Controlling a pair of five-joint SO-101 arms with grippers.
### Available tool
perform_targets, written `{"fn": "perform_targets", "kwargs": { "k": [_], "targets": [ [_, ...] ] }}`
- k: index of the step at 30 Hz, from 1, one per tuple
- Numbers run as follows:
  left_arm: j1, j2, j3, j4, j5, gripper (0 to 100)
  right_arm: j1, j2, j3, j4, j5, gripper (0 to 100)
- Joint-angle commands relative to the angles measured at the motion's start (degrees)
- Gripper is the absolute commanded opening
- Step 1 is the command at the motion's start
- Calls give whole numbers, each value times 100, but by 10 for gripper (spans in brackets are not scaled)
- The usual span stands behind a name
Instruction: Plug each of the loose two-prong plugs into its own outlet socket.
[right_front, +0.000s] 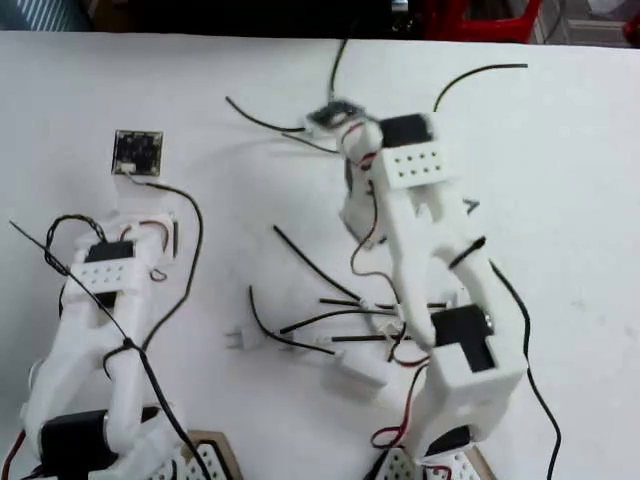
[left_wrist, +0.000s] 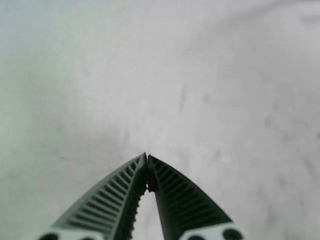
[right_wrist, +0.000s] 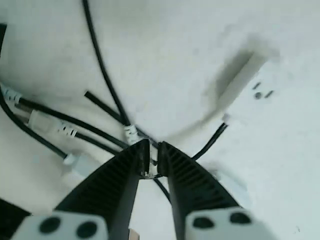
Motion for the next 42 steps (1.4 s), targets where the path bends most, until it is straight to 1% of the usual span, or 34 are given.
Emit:
{"fn": "perform_targets", "kwargs": {
  "k": [1,2,5,10,16,22,30,31,34,36,38,42],
  "targets": [
    [-31,-295,-18,-123,18,28,-321,-523,774,-57,114,132],
    [-31,-295,-18,-123,18,28,-418,-558,958,-57,149,149],
    [-31,-295,-9,-123,18,28,-734,-593,1398,-171,132,152],
    [-31,-286,-9,-123,18,28,-998,-549,2171,-892,132,155],
    [-31,-286,-9,-123,18,28,-1015,-549,3024,-2044,141,155],
    [-31,-286,-9,-123,18,28,-971,-541,3596,-2958,141,155],
    [-31,-286,-9,-123,18,28,-840,-523,3684,-3248,114,143],
    [-31,-286,-9,-123,18,28,-813,-470,3701,-3257,123,122],
    [-31,-286,-9,-123,18,28,-796,-198,3692,-3380,132,12],
    [-31,-286,-9,-123,18,28,-769,-119,3666,-3424,132,29],
    [-31,-286,-9,-123,18,28,-752,-171,3552,-3415,132,13],
    [-31,-286,-9,-123,18,28,-787,-585,3376,-3284,114,16]
  ]
}}
